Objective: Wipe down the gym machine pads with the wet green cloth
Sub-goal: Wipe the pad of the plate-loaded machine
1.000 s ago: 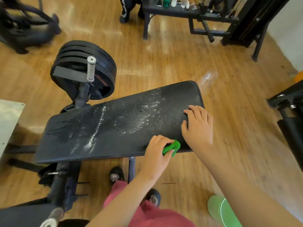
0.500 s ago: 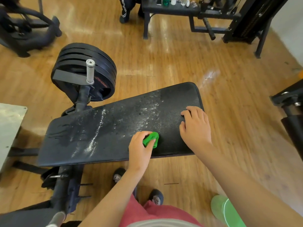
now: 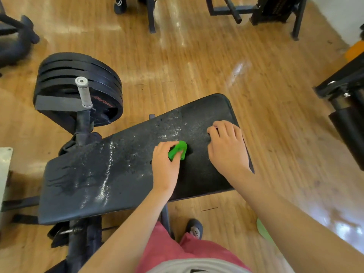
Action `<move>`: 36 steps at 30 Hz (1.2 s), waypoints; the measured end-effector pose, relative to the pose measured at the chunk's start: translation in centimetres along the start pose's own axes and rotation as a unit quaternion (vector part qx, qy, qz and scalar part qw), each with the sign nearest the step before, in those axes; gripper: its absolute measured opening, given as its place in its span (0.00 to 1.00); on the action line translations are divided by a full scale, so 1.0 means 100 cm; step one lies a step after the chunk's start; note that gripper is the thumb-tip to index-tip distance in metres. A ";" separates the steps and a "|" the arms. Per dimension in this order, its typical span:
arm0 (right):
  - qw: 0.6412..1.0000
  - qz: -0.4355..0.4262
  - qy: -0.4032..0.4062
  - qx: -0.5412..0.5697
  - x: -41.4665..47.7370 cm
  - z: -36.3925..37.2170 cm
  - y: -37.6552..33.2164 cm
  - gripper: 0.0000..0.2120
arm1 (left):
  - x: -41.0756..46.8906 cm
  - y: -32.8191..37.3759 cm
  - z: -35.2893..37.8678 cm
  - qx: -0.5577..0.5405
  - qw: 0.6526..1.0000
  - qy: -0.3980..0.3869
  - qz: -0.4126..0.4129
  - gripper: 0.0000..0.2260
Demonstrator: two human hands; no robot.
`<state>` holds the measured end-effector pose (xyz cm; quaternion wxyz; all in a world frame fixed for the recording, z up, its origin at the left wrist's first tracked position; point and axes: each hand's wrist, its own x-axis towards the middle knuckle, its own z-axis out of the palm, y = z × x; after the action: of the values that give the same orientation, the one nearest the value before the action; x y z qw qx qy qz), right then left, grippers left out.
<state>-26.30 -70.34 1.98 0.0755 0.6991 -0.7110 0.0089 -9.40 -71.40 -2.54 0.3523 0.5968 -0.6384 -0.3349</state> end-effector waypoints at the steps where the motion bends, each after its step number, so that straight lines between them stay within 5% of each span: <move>1: 1.000 0.001 -0.002 -0.001 0.000 0.000 0.000 0.16 | -0.004 0.006 0.003 -0.009 1.000 0.003 -0.012 0.10; 11: 1.000 0.013 0.012 -0.010 0.002 0.003 -0.003 0.15 | 0.046 0.013 0.013 0.016 0.995 -0.051 0.079 0.08; 20: 0.999 0.018 0.028 -0.017 0.003 0.002 -0.006 0.15 | 0.064 0.008 0.010 0.002 1.000 0.008 -0.005 0.09; 27: 0.999 0.023 0.033 -0.023 0.004 0.002 -0.006 0.16 | 0.064 0.026 0.025 -0.035 0.995 -0.041 0.082 0.07; 36: 0.998 0.021 0.051 -0.023 0.005 0.004 -0.007 0.16 | 0.145 -0.029 0.001 0.001 0.998 0.017 -0.055 0.03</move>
<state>-25.64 -70.90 1.56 0.1274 0.6805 -0.7210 0.0301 -8.52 -86.06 -4.37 0.3438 0.6370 -0.5990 -0.3424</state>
